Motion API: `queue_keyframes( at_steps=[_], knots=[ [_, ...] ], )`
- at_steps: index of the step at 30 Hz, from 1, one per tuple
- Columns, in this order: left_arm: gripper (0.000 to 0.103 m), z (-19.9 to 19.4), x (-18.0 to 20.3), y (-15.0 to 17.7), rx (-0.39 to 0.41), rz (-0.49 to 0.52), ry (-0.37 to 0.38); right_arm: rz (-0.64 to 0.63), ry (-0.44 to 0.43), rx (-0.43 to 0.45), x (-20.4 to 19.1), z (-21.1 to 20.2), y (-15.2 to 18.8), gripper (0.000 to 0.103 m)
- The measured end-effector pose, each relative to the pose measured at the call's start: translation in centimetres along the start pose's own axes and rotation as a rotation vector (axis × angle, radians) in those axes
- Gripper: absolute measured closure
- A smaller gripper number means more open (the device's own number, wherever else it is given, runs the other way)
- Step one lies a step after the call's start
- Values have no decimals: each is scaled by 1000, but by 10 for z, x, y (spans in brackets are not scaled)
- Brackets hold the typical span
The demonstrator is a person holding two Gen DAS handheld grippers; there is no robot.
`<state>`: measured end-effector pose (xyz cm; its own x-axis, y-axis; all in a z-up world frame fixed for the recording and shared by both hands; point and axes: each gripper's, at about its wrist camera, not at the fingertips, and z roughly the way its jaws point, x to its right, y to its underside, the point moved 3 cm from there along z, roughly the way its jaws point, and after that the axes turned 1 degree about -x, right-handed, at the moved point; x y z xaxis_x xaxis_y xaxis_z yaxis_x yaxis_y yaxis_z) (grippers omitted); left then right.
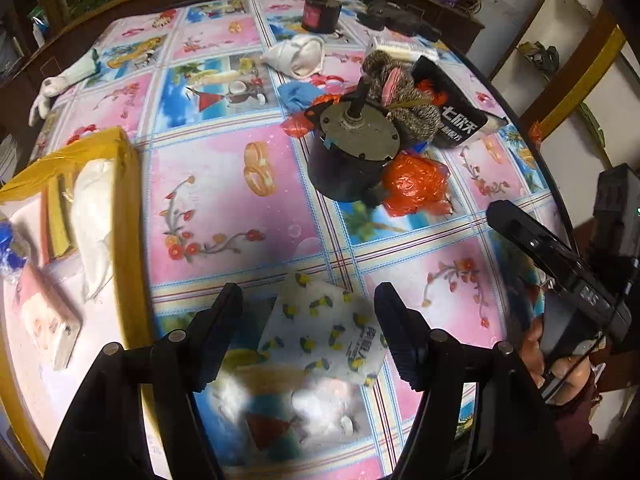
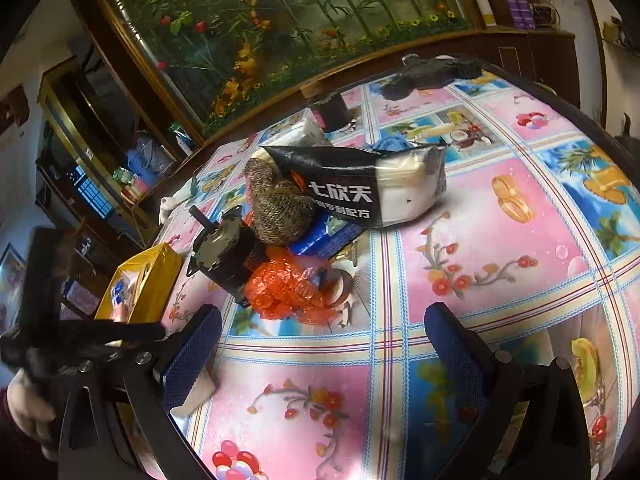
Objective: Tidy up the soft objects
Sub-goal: 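Grasp the white patterned pad from the table with the left tool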
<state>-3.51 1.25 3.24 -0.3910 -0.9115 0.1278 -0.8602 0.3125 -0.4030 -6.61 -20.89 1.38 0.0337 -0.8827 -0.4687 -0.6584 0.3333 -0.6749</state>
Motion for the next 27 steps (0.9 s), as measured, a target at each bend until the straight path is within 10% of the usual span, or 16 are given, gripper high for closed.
queue_keyframes(
  at_steps=[8,15,21,23,25,27],
  knots=[
    [33,8,-8,35,89,-253,-44,34,-23,-13,4,4,-2,1],
    [20,23,22,17,168,-126,-188,25,-14,-22,2,8,-1,1],
    [20,32,27,20,150,-87,-120,22,-13,-31,1,10,0,1],
    [34,36,27,26,133,-70,-109,22,-9,-37,2,11,0,1],
    [81,31,28,29,149,-34,-80,24,-4,-41,2,13,0,1],
    [84,25,23,34,135,-76,25,25,4,-44,2,14,0,1]
  ],
)
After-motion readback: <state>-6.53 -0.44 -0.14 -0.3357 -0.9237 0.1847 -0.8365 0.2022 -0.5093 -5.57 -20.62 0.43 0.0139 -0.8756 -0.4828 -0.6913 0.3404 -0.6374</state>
